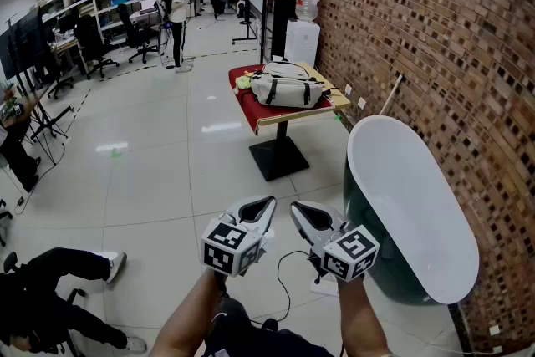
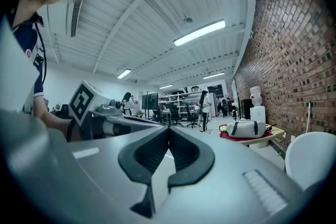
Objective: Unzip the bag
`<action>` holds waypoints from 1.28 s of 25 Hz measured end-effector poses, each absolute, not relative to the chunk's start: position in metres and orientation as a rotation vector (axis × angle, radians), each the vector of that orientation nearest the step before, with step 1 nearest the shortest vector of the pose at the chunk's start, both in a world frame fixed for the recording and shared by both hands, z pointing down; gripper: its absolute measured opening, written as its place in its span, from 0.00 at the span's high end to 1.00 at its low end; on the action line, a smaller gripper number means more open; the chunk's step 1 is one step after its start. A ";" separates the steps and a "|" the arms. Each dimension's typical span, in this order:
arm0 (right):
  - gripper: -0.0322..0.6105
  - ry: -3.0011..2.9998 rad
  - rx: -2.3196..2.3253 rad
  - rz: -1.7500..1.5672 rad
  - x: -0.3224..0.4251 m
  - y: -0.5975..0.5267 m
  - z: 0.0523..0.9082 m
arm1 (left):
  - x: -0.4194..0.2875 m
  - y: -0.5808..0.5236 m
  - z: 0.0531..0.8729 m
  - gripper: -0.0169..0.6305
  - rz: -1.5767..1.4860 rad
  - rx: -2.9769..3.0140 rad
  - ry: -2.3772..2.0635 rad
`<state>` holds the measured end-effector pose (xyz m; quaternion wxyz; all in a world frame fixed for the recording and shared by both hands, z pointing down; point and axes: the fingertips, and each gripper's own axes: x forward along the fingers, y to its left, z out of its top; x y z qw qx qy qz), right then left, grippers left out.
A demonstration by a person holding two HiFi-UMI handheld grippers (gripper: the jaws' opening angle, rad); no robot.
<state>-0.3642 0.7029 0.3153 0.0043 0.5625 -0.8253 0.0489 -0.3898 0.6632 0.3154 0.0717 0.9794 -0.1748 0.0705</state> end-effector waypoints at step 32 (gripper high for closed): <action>0.94 -2.398 1.932 0.325 -0.246 0.378 0.354 | -0.283 0.316 0.378 0.97 0.296 2.908 -0.351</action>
